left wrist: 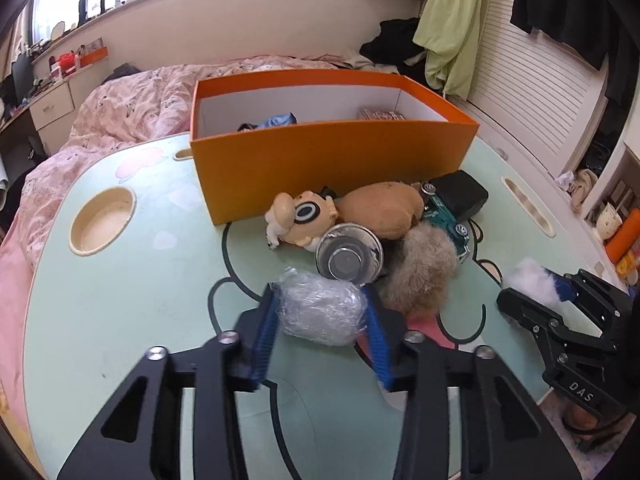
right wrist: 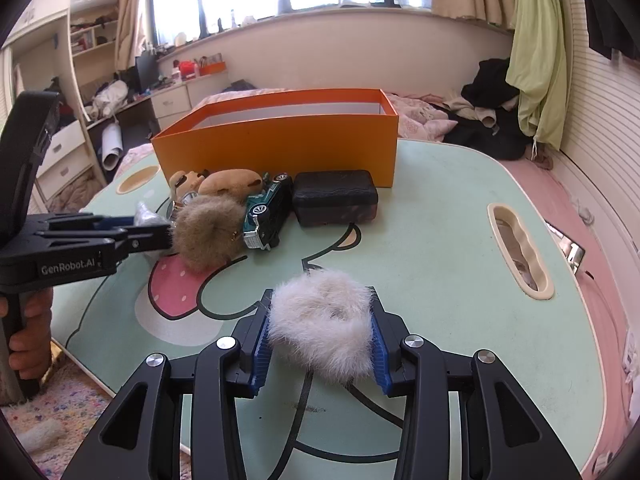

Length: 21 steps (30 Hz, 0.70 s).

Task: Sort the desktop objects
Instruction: 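Grasp the clear plastic bag with the left gripper while the right holds the pompom, then lower the pompom and clear bag into the orange box while opening both grippers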

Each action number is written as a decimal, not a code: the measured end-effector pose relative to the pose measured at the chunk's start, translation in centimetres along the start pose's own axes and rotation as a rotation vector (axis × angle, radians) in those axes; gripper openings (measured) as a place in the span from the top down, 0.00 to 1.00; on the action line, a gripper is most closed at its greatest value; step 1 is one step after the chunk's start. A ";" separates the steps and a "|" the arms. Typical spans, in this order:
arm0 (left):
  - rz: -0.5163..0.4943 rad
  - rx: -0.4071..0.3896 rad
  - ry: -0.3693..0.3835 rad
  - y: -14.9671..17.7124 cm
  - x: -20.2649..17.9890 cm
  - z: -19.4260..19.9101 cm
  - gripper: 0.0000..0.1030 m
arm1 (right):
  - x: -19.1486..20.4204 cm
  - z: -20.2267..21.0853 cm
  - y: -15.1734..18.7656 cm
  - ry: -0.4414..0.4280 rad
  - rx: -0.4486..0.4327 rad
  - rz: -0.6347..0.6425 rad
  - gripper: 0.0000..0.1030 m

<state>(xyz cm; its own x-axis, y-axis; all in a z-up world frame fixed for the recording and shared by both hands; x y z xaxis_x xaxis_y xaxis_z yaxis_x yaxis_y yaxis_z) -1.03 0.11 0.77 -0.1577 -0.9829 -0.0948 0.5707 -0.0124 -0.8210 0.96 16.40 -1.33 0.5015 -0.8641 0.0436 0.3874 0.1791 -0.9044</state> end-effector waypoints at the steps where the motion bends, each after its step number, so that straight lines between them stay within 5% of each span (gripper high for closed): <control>1: -0.003 -0.014 0.014 0.1 -0.1 0.4 0.66 | 0.0 0.0 0.0 -0.001 0.000 -0.001 0.62; 8: 0.003 -0.113 0.032 -0.7 0.2 4.5 0.66 | 0.0 0.0 -0.5 -0.006 0.006 0.004 0.63; 13: -0.013 -0.193 0.020 -4.1 0.6 6.2 0.66 | 0.2 0.2 -4.2 -0.066 -0.044 -0.031 0.63; 21: -0.003 -0.196 0.035 -10.9 0.7 2.1 0.66 | 0.4 -4.8 -12.4 -0.098 -0.054 -0.028 0.63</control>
<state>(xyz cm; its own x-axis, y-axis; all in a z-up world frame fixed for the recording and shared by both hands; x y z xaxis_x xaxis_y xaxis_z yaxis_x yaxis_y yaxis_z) -5.65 -0.84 10.81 -0.1889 -0.9759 -0.1093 0.4029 0.0245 -0.9149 -7.39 11.58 7.89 0.5651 -0.8179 0.1077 0.3611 0.1278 -0.9237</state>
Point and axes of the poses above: each gripper's, at about its wrist camera, not at the fingertips, and z roughly against the way its jaws point, x to its left, y to its underside, the point moved 2 cm from there along -z, roughly the way its jaws point, and after that the axes turned 15 degrees about -x, right-handed, at the moved point
